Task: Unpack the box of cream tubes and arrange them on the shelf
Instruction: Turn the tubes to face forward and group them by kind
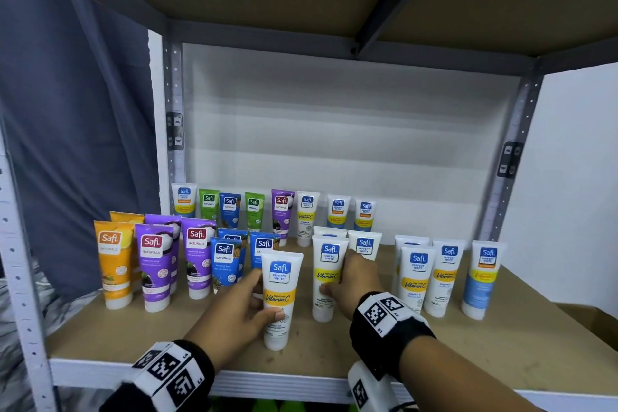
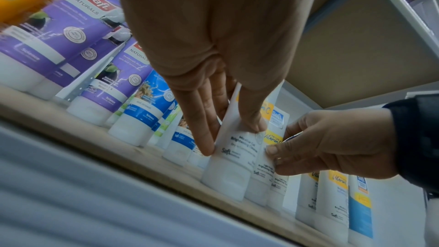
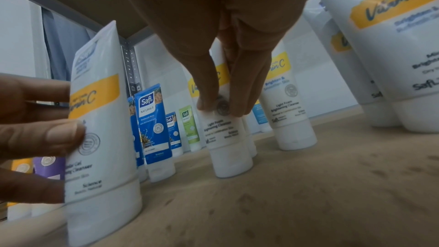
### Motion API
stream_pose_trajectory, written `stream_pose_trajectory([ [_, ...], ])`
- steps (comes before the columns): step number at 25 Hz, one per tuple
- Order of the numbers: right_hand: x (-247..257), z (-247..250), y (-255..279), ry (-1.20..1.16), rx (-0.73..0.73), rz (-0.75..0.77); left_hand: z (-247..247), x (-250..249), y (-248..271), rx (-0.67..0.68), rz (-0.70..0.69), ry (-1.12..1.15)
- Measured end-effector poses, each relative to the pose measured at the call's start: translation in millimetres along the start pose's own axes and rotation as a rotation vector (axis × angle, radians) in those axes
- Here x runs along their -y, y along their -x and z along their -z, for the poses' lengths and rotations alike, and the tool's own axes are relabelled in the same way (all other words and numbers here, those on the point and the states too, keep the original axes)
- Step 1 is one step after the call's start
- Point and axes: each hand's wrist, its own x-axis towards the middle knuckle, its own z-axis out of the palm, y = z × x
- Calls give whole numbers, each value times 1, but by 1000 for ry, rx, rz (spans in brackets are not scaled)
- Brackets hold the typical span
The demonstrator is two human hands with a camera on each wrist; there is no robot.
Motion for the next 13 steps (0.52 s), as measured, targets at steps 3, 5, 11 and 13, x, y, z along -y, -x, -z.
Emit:
stream_pose_trajectory([
  [3,2,2,2,22,4,3,-1,0,0,-3,-5,-6],
  [5,3,5,3,39,21,4,0,1,0,-5,-5,-11],
  [11,-11,30,22,198,102,23,0,6,-7,8,23,-33],
  [13,-19,47,40,220,158,52,-7,3,-9,26,28,8],
])
